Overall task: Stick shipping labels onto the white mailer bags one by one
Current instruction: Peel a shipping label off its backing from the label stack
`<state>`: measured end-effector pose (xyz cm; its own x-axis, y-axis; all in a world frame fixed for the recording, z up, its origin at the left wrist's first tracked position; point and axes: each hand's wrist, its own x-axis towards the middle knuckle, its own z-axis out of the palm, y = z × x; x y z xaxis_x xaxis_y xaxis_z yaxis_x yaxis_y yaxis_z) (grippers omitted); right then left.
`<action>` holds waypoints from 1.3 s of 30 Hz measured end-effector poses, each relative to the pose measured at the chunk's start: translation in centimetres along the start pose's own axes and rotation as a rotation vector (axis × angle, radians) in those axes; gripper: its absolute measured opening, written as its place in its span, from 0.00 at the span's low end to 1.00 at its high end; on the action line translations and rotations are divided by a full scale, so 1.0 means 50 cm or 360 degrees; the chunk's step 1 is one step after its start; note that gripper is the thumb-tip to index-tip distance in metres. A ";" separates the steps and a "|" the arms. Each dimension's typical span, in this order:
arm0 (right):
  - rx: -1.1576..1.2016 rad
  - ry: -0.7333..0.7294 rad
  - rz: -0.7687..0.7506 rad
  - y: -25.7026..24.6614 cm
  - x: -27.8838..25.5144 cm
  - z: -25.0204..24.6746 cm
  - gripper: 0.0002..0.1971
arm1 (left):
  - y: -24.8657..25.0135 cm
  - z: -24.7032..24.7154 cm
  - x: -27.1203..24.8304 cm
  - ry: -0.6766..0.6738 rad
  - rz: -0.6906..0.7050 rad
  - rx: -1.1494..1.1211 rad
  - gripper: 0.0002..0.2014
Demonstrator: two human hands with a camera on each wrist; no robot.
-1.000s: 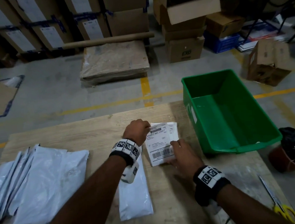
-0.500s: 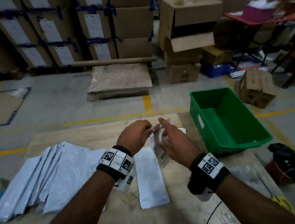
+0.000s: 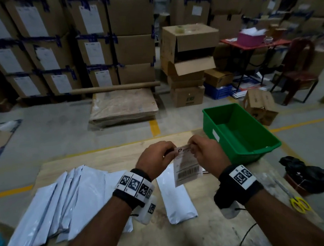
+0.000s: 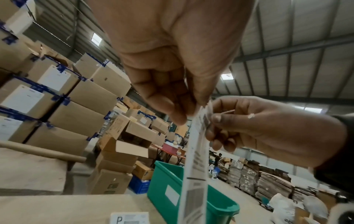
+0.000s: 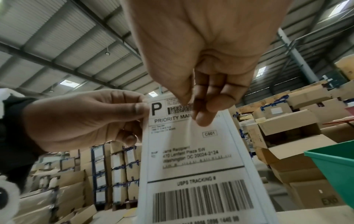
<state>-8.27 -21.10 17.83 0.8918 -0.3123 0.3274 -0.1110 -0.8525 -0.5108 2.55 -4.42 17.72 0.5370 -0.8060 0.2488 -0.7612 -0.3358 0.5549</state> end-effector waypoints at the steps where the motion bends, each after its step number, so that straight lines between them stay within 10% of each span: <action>1: 0.0050 0.0014 0.0028 -0.006 -0.011 -0.005 0.10 | 0.006 0.000 -0.001 0.0023 -0.0007 0.0034 0.09; 39: 0.0337 -0.0067 -0.0496 -0.011 0.013 -0.038 0.19 | 0.066 -0.001 0.024 0.0314 -0.0240 -0.0693 0.08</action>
<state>-8.45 -21.64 19.81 0.8863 -0.0303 0.4622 0.2577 -0.7969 -0.5464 0.72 -6.48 19.87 0.7200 -0.6424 0.2625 -0.4699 -0.1731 0.8656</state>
